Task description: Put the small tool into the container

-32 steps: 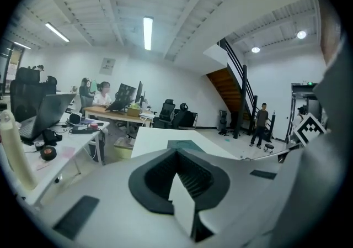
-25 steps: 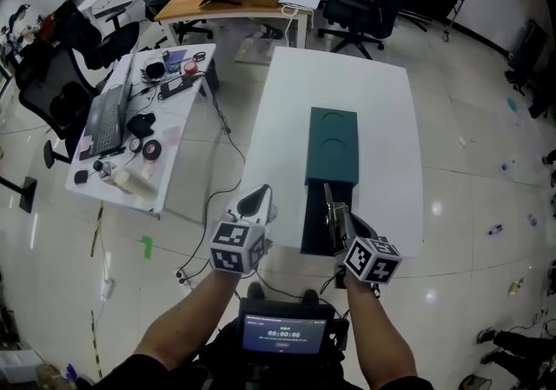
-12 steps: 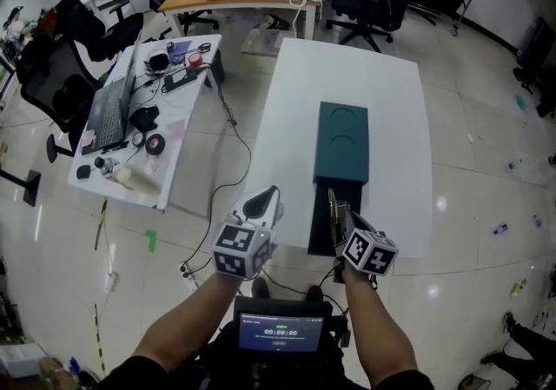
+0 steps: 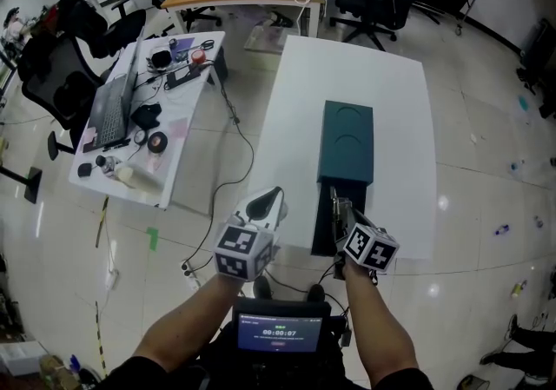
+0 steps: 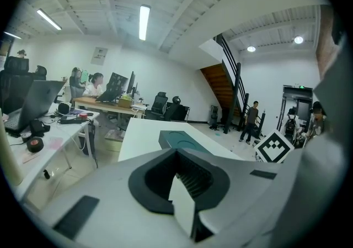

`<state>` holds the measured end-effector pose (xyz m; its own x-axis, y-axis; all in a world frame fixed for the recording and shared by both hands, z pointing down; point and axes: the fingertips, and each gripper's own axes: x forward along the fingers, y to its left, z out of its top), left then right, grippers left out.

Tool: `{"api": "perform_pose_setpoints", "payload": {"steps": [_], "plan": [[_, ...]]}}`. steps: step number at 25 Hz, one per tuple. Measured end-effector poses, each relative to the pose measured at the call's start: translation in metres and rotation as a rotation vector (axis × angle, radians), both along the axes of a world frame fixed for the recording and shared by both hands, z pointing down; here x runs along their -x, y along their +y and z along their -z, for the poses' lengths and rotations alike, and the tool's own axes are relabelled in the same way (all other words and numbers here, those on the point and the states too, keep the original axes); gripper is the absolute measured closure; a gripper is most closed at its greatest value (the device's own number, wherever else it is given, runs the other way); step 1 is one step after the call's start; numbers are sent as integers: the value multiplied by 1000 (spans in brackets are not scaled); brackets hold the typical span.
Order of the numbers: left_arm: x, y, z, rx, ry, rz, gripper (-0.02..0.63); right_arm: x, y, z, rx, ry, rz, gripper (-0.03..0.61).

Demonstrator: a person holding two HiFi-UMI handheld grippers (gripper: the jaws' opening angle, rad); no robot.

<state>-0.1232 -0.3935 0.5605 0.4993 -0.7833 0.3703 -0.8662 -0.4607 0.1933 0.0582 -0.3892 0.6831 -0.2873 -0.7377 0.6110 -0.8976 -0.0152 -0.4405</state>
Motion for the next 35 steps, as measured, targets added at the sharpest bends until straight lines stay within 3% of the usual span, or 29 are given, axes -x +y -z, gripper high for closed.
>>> {"api": "perform_pose_setpoints", "payload": {"steps": [8, 16, 24, 29, 35], "plan": [[-5, 6, -1, 16, 6, -15, 591, 0, -3, -3, 40, -21, -1, 563], [-6, 12, 1, 16, 10, -17, 591, -1, -4, -7, 72, 51, 26, 558], [-7, 15, 3, 9, 19, -29, 591, 3, 4, -15, 172, -111, -34, 560], [-12, 18, 5, 12, 23, -39, 591, 6, 11, -28, 232, -13, 17, 541], [-9, 19, 9, 6, 26, -36, 591, 9, 13, -33, 256, 30, 31, 534]]}}
